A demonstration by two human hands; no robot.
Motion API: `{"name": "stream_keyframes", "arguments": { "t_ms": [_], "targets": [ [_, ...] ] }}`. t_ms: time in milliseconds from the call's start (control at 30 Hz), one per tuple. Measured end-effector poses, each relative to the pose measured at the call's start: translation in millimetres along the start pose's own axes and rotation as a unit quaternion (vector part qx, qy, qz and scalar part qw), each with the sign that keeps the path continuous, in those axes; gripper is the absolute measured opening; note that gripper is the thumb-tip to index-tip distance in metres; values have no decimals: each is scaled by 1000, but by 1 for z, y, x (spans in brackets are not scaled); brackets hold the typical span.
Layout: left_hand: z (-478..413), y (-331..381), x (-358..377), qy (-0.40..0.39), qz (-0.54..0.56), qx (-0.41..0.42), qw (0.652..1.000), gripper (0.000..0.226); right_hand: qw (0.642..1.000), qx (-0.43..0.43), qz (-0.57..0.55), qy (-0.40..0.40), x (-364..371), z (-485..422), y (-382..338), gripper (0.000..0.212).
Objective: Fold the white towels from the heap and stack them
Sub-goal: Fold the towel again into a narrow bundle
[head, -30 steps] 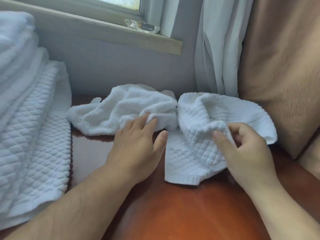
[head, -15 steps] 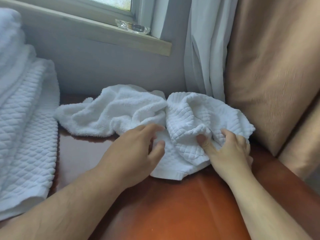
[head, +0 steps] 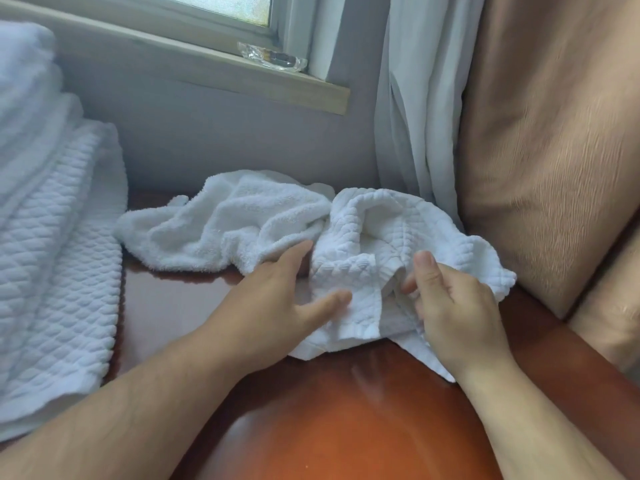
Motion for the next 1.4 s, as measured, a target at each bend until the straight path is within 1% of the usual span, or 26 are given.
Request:
{"name": "stream_keyframes", "arguments": {
  "t_ms": [67, 133, 233, 300, 367, 433, 467, 500, 533, 600, 633, 667, 700, 767, 800, 867, 900, 967, 1033, 1067, 1133, 1200, 1267, 1300, 1333, 1400],
  "targets": [
    [-1, -1, 1, -2, -13, -2, 1000, 93, 995, -1, -96, 11, -2, -1, 1, 67],
    [-2, -4, 1, 1, 2, -13, 1000, 95, 980, 13, -196, 28, -5, -1, 5, 60],
    [-2, -5, 0, 9, 22, -10, 1000, 81, 956, 37, -281, 71, -10, -2, 10, 51],
    [0, 0, 0, -1, 24, -2, 1000, 68, 967, 33, -221, 126, -13, -4, 11, 41],
    [2, 5, -3, -11, 44, 2, 999, 53, 978, 32, -86, 188, -16, -4, 11, 36],
    [5, 7, -8, -14, 107, -5, 994, 39, 970, 49, 15, 238, -21, -3, 11, 33],
    [6, 7, -11, -24, 158, -10, 987, 33, 966, 70, 47, 242, -23, -2, 12, 39],
    [7, 7, -13, -41, 210, -14, 977, 29, 968, 98, 67, 220, -23, -3, 14, 51],
    [8, 7, -14, -63, 244, -19, 968, 28, 974, 126, 77, 171, -22, -5, 16, 70],
    [12, 8, -14, -96, 258, -16, 961, 25, 981, 154, 101, 52, -16, -7, 18, 100],
    [11, 8, -14, -99, 248, -11, 964, 23, 981, 150, 120, 15, -12, -7, 18, 107],
    [9, 8, -14, -94, 231, -8, 968, 23, 981, 139, 138, 2, -9, -8, 19, 105],
    [7, 9, -14, -88, 213, -5, 973, 27, 981, 122, 153, 9, -7, -9, 19, 95],
    [9, 11, -14, -78, 179, -6, 981, 38, 986, 73, 135, 65, -8, -9, 18, 61],
    [9, 12, -14, -73, 158, -8, 985, 47, 990, 48, 93, 93, -11, -9, 17, 52],
    [9, 11, -13, -63, 113, -10, 992, 69, 993, 27, 10, 112, -17, -8, 13, 57],
    [8, 10, -12, -59, 99, -15, 993, 75, 994, 21, -31, 102, -19, -7, 10, 62],
    [5, 7, -12, -50, 97, -22, 994, 76, 988, 15, -149, 37, -21, -5, 2, 67],
    [3, 5, -13, -36, 104, -18, 994, 75, 963, 31, -262, -57, -19, -5, -1, 75],
    [3, 5, -14, -28, 103, -12, 994, 75, 952, 37, -288, -96, -19, -5, -2, 79],
    [3, 6, -16, -13, 97, 4, 995, 73, 946, 33, -298, -127, -17, -3, -5, 82],
    [3, 6, -14, 3, 93, 23, 995, 67, 956, 14, -274, -101, -13, 0, -7, 80],
    [3, 5, -12, 8, 91, 24, 996, 72, 968, -13, -247, -50, -9, 3, -10, 64],
    [4, 6, -10, -7, 86, 27, 996, 78, 969, -25, -243, -30, -8, 5, -12, 54],
    [6, 7, -7, -29, 75, 32, 996, 83, 967, -34, -249, -25, -7, 6, -15, 47],
    [10, 10, -2, -58, 39, 37, 997, 90, 955, -25, -291, -51, -2, 8, -14, 38]
  ]
}}
Point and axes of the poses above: each hand's wrist, its own z-axis away from the middle knuckle, its own x-axis out of the palm, y = z × x, the point moved 3 cm from there along -z, towards the middle knuckle, and after that the axes turned 2 degrees about z, right-handed, at the moved point
